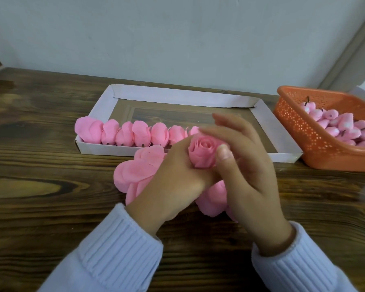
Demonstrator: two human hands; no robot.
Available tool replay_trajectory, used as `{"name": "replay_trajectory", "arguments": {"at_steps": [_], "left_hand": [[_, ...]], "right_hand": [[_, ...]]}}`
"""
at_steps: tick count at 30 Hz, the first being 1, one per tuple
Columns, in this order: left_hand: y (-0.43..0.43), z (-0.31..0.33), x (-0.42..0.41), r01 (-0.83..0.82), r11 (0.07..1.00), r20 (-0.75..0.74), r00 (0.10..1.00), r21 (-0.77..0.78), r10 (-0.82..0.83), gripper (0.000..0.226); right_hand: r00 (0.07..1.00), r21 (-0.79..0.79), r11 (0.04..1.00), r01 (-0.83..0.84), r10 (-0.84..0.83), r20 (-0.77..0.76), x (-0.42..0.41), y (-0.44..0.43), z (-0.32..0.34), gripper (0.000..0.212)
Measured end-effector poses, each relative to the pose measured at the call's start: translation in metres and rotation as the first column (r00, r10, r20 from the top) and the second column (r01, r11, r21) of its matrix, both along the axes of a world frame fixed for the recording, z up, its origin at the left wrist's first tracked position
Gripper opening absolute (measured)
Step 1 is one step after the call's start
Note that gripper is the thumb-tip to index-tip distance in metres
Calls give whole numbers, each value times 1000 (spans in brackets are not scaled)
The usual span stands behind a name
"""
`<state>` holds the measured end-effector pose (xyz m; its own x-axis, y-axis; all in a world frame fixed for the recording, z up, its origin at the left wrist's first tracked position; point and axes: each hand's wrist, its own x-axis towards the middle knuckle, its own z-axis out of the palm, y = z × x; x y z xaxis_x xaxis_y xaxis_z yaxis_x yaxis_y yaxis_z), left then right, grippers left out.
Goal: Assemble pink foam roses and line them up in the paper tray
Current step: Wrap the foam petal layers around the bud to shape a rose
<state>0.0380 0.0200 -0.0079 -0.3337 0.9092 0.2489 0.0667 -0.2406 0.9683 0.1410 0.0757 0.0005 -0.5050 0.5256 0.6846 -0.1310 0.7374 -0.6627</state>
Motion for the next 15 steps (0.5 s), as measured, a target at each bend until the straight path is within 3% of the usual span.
{"name": "replay_trajectory", "arguments": {"at_steps": [3,7,11,13,15], "left_hand": [[-3,3,2,13,998,-82,997,57,-8,31],[-7,9,1,93,981,-74,994,171,-82,24],[-5,7,2,-13,963,96,995,268,-13,8],[-4,8,2,-95,952,263,965,292,16,6],[-4,10,2,-122,953,411,912,276,-2,5]], "right_hand": [[999,3,999,-46,46,7,0,-1,-1,24],[982,-43,983,-181,178,-58,2,-2,2,27],[952,-416,866,-277,190,-238,0,-3,-2,28],[975,-511,835,-205,128,-183,-3,-2,-3,24],[987,-506,848,-161,136,-86,-6,-2,-5,24]]}}
